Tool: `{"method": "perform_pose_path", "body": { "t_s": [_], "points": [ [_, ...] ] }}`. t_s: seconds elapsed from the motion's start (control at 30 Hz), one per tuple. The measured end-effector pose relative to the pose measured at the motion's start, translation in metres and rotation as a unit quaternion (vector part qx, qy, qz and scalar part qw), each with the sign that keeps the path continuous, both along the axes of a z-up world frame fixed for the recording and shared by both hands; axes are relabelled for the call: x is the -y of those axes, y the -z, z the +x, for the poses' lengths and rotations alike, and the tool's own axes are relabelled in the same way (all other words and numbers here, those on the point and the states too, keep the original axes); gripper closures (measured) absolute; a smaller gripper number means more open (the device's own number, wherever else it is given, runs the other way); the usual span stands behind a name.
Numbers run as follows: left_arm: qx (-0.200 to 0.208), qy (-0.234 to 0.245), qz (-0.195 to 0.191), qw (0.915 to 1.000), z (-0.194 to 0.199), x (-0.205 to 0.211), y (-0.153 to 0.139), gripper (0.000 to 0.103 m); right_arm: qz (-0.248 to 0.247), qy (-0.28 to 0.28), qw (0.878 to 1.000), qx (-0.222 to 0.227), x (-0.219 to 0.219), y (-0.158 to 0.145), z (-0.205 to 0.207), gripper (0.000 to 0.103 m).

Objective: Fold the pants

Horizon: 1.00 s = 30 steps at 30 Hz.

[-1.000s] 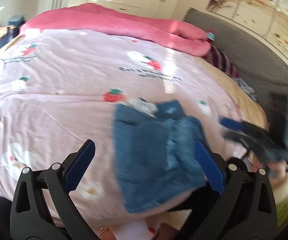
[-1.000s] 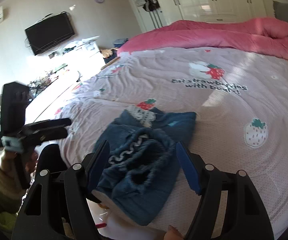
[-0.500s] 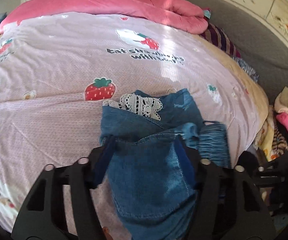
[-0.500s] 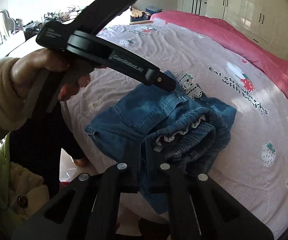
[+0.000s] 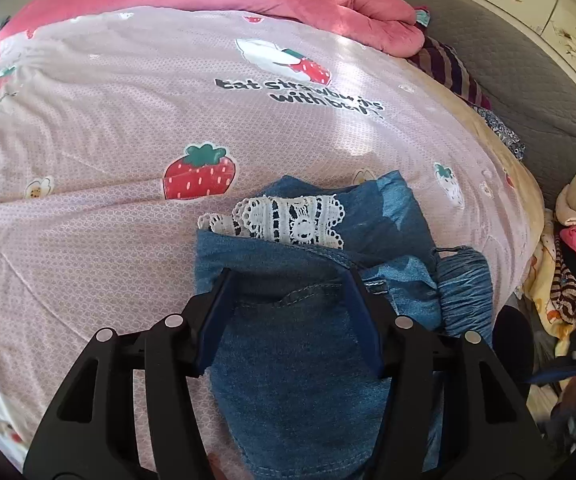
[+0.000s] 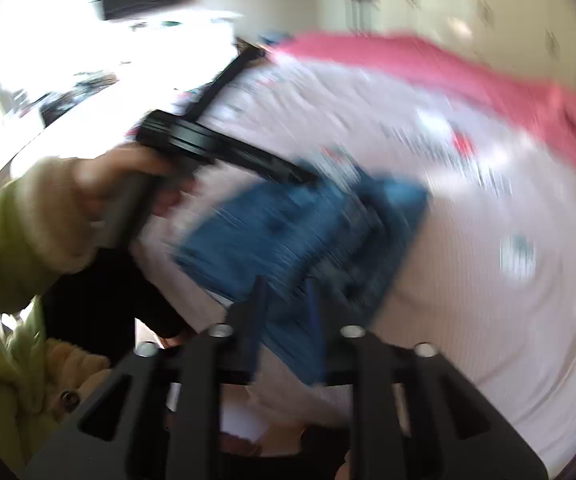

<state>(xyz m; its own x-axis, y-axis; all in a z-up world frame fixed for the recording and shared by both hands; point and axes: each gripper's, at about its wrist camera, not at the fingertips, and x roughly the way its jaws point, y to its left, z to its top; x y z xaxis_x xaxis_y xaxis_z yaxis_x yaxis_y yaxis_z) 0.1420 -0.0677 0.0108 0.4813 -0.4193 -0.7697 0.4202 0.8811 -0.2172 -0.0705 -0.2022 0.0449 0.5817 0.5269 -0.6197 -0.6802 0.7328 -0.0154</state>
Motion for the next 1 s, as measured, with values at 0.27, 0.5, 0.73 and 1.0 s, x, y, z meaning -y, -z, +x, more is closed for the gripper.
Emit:
{"method": "perform_pose_path", "body": {
  "t_s": [0.27, 0.5, 0.73, 1.0],
  "points": [
    [0.003, 0.006, -0.008, 0.9999, -0.001, 0.000, 0.002, 0.049, -0.152, -0.117, 0.980, 0.042, -0.084, 0.025, 0.008, 0.058],
    [0.005, 0.007, -0.008, 0.9999, 0.000, 0.000, 0.005, 0.049, -0.192, -0.159, 0.969, 0.012, -0.093, 0.048, 0.020, 0.092],
    [0.004, 0.006, -0.014, 0.9999, 0.004, 0.002, 0.006, 0.047, -0.199, -0.154, 0.968, -0.002, -0.081, 0.075, 0.007, 0.096],
    [0.007, -0.001, -0.014, 0.9999, 0.003, 0.003, 0.005, 0.047, -0.098, -0.090, 0.990, -0.043, -0.066, 0.080, 0.021, 0.095]
  ]
}}
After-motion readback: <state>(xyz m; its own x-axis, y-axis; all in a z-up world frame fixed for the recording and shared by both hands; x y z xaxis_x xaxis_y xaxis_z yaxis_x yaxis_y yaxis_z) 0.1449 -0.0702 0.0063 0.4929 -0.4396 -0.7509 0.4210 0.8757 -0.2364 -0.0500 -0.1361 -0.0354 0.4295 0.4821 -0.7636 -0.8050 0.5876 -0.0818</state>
